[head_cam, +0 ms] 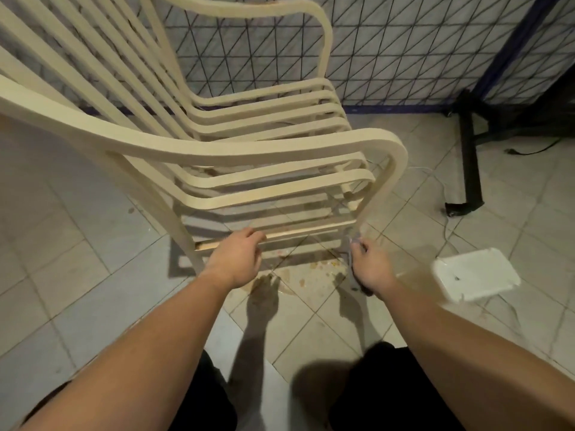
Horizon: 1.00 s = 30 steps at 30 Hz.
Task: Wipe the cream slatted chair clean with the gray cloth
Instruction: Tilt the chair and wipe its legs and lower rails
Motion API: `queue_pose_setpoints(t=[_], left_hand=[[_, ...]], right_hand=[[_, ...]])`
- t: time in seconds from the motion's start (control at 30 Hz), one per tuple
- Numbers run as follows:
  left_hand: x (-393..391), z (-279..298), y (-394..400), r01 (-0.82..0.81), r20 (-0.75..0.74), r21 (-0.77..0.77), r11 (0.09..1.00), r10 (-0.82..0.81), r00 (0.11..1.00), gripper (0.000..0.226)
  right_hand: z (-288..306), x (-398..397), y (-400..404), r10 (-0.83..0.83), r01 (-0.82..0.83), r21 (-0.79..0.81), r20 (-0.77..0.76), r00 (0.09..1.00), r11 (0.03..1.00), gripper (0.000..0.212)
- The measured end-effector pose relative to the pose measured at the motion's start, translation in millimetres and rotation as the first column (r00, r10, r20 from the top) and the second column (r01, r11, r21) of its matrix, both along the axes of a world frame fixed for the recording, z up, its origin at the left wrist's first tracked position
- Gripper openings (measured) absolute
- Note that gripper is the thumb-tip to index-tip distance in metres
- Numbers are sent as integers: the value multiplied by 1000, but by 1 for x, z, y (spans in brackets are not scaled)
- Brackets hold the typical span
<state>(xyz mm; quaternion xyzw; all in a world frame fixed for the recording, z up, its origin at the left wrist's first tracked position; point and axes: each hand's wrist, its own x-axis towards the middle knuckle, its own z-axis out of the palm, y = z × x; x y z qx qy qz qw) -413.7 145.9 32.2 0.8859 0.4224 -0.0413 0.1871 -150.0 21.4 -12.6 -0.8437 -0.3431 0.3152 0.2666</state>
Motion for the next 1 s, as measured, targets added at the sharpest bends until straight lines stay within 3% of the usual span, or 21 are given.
queue_pose_setpoints(t=[0.1,0.23,0.27,0.33,0.4,0.43,0.53,0.63,0.77,0.9,1.0], left_hand=[[13,-23,12,-50,-74,-17,999,49,996,53],[28,-43,29,-115,-134,13,993,115,984,52],[29,-47,32,-119,-146,19,993,120,982,51],[29,-52,36,-126,-157,31,992,129,979,47],[25,-58,41,-136,-148,25,990,138,979,41],[24,-60,43,-140,-130,20,990,142,981,36],[21,-64,47,-153,-55,30,988,154,986,20],[21,-63,48,-159,-35,58,986,161,986,17],[20,-62,49,-157,-74,51,986,160,984,33],[21,-61,46,-151,-105,62,987,156,982,30],[22,-62,47,-167,-114,60,984,173,978,25]], right_hand=[[-12,2,8,93,-99,29,173,981,995,32],[-8,7,36,124,-233,242,395,910,942,32],[-10,11,46,116,-239,241,434,893,941,31],[-18,18,61,179,-241,64,494,851,969,32],[-29,17,68,274,-219,-167,495,825,961,46],[-35,14,68,275,-205,-193,477,835,959,55],[-45,0,53,272,-276,-47,392,879,960,65],[-46,-11,33,423,-458,7,368,828,889,61],[-35,5,41,107,-200,226,365,925,953,41],[-39,10,66,30,-67,78,406,913,995,31],[-39,-18,63,192,-210,16,343,919,977,46]])
